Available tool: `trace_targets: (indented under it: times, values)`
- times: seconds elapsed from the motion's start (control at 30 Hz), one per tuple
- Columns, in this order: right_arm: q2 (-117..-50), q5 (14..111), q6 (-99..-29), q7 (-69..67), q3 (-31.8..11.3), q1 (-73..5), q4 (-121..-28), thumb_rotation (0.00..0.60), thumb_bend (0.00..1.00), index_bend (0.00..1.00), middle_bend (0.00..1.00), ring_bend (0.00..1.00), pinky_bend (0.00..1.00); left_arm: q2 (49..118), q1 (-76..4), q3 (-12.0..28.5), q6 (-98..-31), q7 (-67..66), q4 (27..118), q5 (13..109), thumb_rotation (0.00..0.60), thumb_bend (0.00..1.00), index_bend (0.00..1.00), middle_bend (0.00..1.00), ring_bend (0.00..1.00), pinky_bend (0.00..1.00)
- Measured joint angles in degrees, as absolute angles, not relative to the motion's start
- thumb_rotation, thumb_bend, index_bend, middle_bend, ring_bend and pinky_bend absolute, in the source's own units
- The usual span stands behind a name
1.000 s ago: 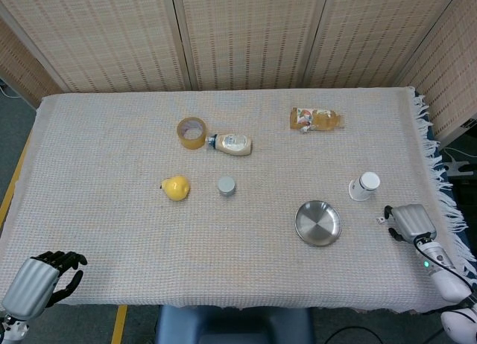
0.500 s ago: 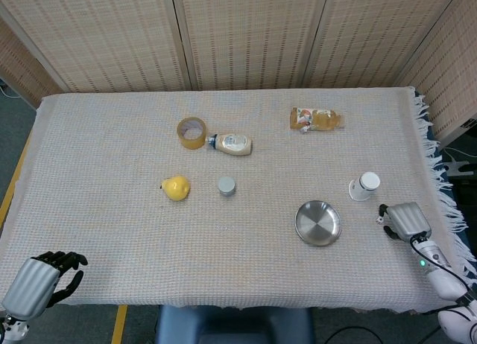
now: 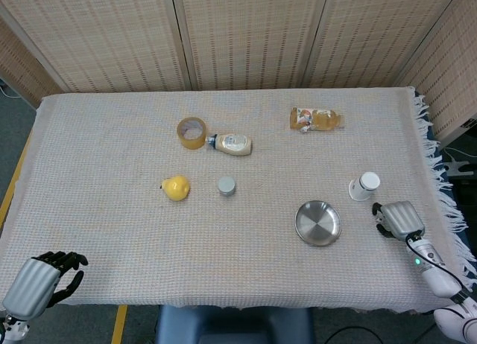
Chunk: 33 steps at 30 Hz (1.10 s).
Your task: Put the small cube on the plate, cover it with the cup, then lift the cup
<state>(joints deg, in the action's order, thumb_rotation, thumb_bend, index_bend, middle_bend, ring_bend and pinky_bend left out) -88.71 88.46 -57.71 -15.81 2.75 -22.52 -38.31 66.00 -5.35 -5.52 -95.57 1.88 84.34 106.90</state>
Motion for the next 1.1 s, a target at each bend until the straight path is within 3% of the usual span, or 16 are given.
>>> trace_targets:
  times: [0.73,1.1]
  values:
    - [-87.92,87.32,-56.36,-10.67,2.46,-22.42,-39.86,0.6,0.25,0.45,0.81,0.68,0.96,65.97,-5.45,-5.54,-95.17,2.02,84.4,106.68,0.6,0.43,0.47,0.56,0.59,0.69]
    - [-88.05,86.95,-58.26,-9.96,1.7,-22.08,-40.61,0.6,0.25,0.61,0.82,0.69,0.97,65.92,-5.47,-5.56,-95.06,2.06,84.48,106.61,0.6,0.43,0.47,0.56,0.59,0.69]
